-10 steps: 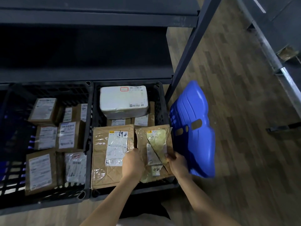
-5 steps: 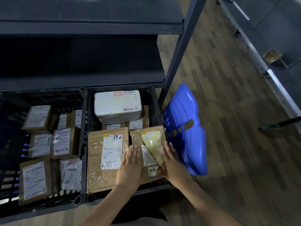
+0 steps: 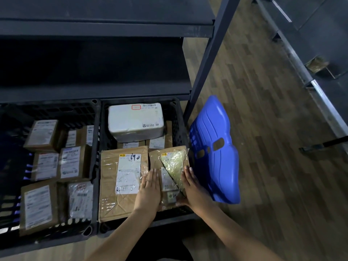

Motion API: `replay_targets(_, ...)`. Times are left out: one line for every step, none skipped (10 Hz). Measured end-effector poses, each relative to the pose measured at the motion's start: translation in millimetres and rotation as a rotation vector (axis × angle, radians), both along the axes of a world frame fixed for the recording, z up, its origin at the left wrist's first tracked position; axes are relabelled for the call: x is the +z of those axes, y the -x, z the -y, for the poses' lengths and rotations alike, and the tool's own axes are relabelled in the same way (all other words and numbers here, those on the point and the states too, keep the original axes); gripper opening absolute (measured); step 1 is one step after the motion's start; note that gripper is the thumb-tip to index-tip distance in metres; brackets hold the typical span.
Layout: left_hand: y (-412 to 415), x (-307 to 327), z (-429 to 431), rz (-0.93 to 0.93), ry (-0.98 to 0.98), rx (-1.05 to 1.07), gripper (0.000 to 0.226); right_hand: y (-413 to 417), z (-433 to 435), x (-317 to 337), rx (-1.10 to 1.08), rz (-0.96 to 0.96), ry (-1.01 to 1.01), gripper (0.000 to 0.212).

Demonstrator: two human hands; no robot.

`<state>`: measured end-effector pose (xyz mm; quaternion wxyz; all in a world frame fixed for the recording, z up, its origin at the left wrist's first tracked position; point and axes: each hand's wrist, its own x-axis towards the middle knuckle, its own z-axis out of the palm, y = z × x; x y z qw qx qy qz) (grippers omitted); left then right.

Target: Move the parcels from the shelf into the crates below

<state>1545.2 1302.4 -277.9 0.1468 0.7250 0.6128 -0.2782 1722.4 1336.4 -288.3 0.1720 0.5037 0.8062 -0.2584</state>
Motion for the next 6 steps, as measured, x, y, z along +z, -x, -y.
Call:
replay_targets(0,-3,-4,0.004,0.007,-0.007,0.082,1,-3,-1,0.008,0.024,0.020,0.108)
replay_targets(-1,-3,-5,0.010,0.012,-0.022,0.082,2,-6,3,-0.012,0.024,0.053,0.112)
replay_targets(5,2,-5,0.091,-0.001,-0.003,0.080,3,-8,10,-0.033,0.007,0.044,0.111)
replay_targets(14,22,-5,0.332,0.066,0.122,0.086,5,-13,30,-0.073,-0.032,0.084,0.097)
replay_targets(29,61,-7,0.634,-0.025,0.351,0.096,5,-22,63,-0.124,-0.159,0.045,0.087)
replay_targets(47,103,-13,0.705,-0.337,0.366,0.090,12,-32,103,-0.131,-0.314,-0.147,0.079)
